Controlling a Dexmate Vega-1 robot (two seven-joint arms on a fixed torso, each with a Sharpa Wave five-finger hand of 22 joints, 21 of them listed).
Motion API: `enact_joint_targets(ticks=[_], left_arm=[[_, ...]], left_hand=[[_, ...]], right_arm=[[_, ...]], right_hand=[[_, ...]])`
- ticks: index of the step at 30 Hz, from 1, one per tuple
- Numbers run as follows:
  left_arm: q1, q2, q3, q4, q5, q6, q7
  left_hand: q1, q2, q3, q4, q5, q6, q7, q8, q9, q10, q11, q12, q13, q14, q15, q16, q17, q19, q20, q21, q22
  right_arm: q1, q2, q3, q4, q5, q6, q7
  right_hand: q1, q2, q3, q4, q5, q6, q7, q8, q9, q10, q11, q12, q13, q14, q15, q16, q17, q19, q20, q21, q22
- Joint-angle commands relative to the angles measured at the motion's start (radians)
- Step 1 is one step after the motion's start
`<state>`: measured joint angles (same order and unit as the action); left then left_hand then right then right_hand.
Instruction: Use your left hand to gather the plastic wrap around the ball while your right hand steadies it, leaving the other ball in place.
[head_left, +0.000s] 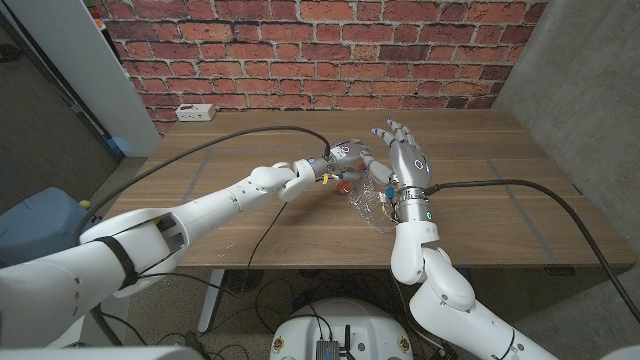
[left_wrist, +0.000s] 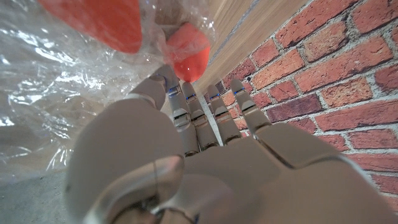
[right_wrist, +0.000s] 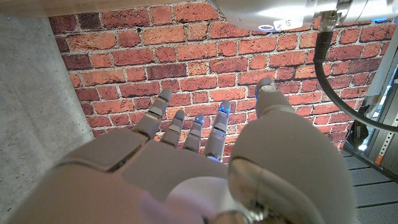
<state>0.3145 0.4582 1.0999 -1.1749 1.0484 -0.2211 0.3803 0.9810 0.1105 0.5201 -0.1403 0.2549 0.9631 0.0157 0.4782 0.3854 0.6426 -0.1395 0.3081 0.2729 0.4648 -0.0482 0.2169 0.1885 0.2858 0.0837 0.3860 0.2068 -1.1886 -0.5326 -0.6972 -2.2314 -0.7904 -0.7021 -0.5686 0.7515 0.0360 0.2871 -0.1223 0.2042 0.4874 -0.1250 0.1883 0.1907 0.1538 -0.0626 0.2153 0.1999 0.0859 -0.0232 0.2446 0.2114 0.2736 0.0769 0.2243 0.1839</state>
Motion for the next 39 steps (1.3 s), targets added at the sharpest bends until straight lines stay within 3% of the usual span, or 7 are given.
enact_joint_targets(ticks=[1, 11, 22, 26, 33, 37, 39], left_arm=[[-0.037, -0.013, 0.096, 0.041, 0.031, 0.019, 0.073], [-0.009, 0.007, 0.103, -0.003, 0.077, 0.116, 0.156], [0.052, -0.001, 0.062, -0.018, 0.037, 0.198, 0.27], [0.091, -0.024, 0.014, 0.013, -0.063, 0.15, 0.425], [0.125, 0.012, -0.039, -0.051, -0.205, 0.026, 0.406], [0.147, 0.048, -0.067, -0.098, -0.248, -0.036, 0.359], [0.165, 0.062, -0.084, -0.12, -0.255, -0.05, 0.361]], left_hand=[[-0.041, -0.046, -0.049, 0.0, -0.049, -0.044, -0.036, 0.1, 0.018, -0.012, 0.006, -0.009, 0.012, -0.006, -0.117, 0.0, 0.007, -0.001, 0.006, 0.004, 0.003], [-0.117, -0.158, -0.179, 0.005, -0.041, -0.419, -0.156, -0.093, -0.08, -0.161, -0.014, -0.076, 0.035, -0.086, -0.102, -0.023, 0.006, -0.044, 0.015, -0.016, -0.004], [-0.16, -0.154, -0.217, 0.03, 0.01, -0.656, -0.142, -0.252, -0.151, -0.301, -0.006, -0.096, 0.041, -0.159, -0.074, -0.026, 0.01, -0.086, 0.024, -0.041, -0.005], [-0.103, -0.009, -0.143, 0.02, -0.02, -0.488, -0.152, -0.218, -0.176, -0.183, 0.011, -0.04, 0.041, -0.053, -0.097, 0.008, 0.006, -0.013, 0.003, -0.012, -0.003], [-0.138, 0.029, -0.123, 0.028, -0.07, -0.299, -0.15, -0.157, -0.174, -0.038, 0.036, 0.005, 0.046, 0.098, -0.1, 0.039, 0.007, 0.115, -0.039, 0.055, 0.007], [-0.219, -0.014, -0.196, 0.029, -0.08, -0.214, -0.027, -0.072, -0.128, 0.135, 0.037, 0.112, 0.095, 0.409, -0.113, 0.191, 0.112, 0.269, -0.063, 0.183, 0.057], [-0.232, -0.055, -0.27, 0.006, -0.069, -0.187, -0.018, -0.009, -0.06, 0.158, 0.054, 0.209, 0.198, 0.456, -0.104, 0.329, 0.287, 0.282, -0.072, 0.276, 0.138]], right_arm=[[0.001, -0.008, 0.005, -0.005, 0.007, -0.001, 0.003], [0.0, -0.014, -0.002, -0.018, -0.006, -0.014, 0.015], [-0.005, -0.026, -0.004, -0.035, -0.021, -0.019, 0.03], [-0.006, -0.026, -0.003, -0.039, -0.024, -0.022, 0.036], [-0.009, -0.032, 0.0, -0.044, -0.028, -0.019, 0.043], [-0.014, -0.032, 0.002, -0.049, -0.032, -0.019, 0.04], [-0.015, -0.03, 0.003, -0.05, -0.033, -0.021, 0.042]], right_hand=[[-0.01, -0.001, -0.001, 0.0, -0.002, -0.003, 0.001, 0.001, 0.002, 0.011, -0.002, 0.003, 0.004, 0.013, 0.001, 0.006, 0.005, 0.012, -0.001, 0.006, 0.001], [-0.012, -0.002, -0.003, -0.002, -0.002, -0.008, 0.0, 0.0, 0.002, 0.012, 0.001, 0.002, 0.004, 0.016, 0.0, 0.006, 0.005, 0.013, 0.0, 0.006, 0.001], [-0.014, -0.002, -0.006, -0.002, -0.002, -0.012, 0.0, 0.0, 0.002, 0.012, 0.0, 0.001, 0.004, 0.017, 0.0, 0.006, 0.004, 0.014, 0.001, 0.005, 0.002], [-0.015, -0.002, -0.007, -0.003, -0.002, -0.012, 0.001, 0.0, 0.002, 0.012, 0.001, 0.001, 0.004, 0.018, -0.001, 0.006, 0.004, 0.014, 0.001, 0.005, 0.002], [-0.015, -0.001, -0.008, -0.004, -0.002, -0.012, 0.0, 0.001, 0.002, 0.013, 0.001, 0.0, 0.004, 0.019, 0.0, 0.006, 0.004, 0.014, 0.001, 0.004, 0.002], [-0.015, 0.0, -0.008, -0.004, -0.001, -0.012, 0.0, 0.001, 0.002, 0.012, -0.001, -0.001, 0.004, 0.019, -0.001, 0.006, 0.004, 0.015, -0.001, 0.004, 0.002], [-0.016, 0.0, -0.009, -0.004, -0.001, -0.012, 0.0, 0.001, 0.002, 0.017, 0.002, 0.001, 0.004, 0.02, -0.001, 0.006, 0.004, 0.015, 0.0, 0.004, 0.002]])
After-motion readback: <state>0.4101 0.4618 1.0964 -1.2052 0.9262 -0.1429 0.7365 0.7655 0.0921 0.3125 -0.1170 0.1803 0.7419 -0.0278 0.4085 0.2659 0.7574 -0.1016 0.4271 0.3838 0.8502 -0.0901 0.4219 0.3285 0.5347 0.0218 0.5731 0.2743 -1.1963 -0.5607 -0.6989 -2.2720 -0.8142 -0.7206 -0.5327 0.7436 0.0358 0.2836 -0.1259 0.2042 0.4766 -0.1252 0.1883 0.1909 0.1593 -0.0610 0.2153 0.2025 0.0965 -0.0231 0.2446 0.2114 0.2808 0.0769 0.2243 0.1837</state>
